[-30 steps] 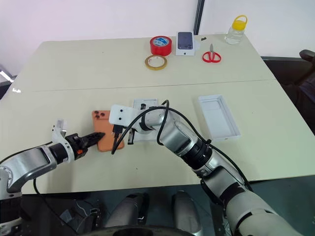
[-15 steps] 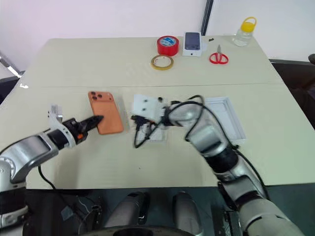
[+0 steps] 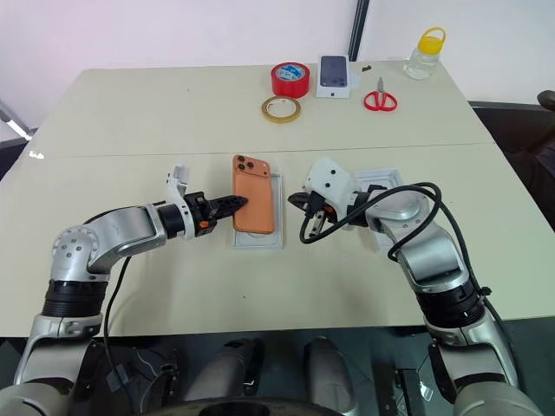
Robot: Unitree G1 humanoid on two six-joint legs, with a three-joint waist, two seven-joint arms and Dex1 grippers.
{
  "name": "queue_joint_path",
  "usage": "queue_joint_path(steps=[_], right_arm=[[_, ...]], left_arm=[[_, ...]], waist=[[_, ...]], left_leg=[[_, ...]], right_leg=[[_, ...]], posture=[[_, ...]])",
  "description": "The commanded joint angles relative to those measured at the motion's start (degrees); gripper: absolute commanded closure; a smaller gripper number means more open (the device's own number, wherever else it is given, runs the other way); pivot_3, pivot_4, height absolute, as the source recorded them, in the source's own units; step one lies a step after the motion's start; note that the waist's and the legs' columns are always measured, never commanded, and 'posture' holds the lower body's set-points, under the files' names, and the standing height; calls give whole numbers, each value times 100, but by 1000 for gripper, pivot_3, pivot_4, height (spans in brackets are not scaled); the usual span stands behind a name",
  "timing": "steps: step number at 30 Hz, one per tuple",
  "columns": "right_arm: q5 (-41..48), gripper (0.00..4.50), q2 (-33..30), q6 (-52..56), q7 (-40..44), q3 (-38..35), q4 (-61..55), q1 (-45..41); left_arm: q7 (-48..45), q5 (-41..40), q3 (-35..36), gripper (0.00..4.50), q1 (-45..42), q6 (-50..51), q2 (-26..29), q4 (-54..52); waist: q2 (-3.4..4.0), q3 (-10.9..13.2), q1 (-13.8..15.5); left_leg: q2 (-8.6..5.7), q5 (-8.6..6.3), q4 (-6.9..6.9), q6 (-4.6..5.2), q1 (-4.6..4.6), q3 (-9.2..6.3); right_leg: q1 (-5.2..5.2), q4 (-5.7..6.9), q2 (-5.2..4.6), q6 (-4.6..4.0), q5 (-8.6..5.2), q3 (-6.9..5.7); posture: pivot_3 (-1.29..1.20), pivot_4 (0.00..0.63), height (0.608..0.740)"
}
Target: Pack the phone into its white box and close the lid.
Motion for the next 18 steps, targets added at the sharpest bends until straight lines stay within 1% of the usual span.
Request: queue_joint_path(steps=[1,8,10,11,12,15,16,17,18], right_arm=[[114,4500,-120,-16,-94,-156,-261,27],[183,4500,-195,-60,-224,-77,-241,42],[204,4500,-196,-69,-227,-54,-241,17],[207,4500,-202,-80,-220,-41,-235,5],[212,4500,-209,-85,-217,-32,-233,-2],[208,4500,-231,-107,-212,4,-208,-10],[208,4500,-237,-110,-210,12,-206,-10],[209,4500,-240,-109,-209,18,-205,-10],[211,4500,-243,-110,-207,28,-205,-10]], left_arm=[[-164,-79,-24,4477,-118,79,43,-29],[-169,6,-184,4477,-127,156,14,25],[-179,37,-207,3547,-109,155,5,0],[-188,49,-206,3283,-105,148,2,-10],[-197,62,-202,2826,-102,140,-3,-22],[-212,84,-174,1349,-96,106,-10,-49],[-217,84,-164,672,-97,96,-11,-61],[-228,78,-155,203,-100,90,-13,-73],[-232,79,-154,36,-109,88,-7,-88]], waist=[[-1,0,-1],[-1,0,-1],[-1,0,0],[-1,0,1],[-1,0,1],[-1,0,0],[-1,0,0],[-1,0,1],[-1,0,3]], left_leg=[[0,0,0,0,0,0],[1,0,0,0,0,0],[1,0,1,0,0,0],[1,0,1,0,0,0],[0,0,1,0,0,0],[1,0,1,0,0,0],[1,0,1,0,0,0],[1,0,1,0,0,0],[1,0,1,0,0,0]], right_leg=[[0,0,0,0,0,0],[-1,0,0,0,0,0],[0,0,0,0,0,0],[0,0,0,0,0,0],[0,0,0,0,0,0],[0,0,0,0,0,0],[0,0,0,0,0,0],[0,0,0,0,0,0],[0,0,0,0,0,0]], posture=[[0,150,740],[0,150,740],[0,150,740],[0,150,740],[0,150,740],[0,150,740],[0,150,740],[0,150,740],[0,150,740]])
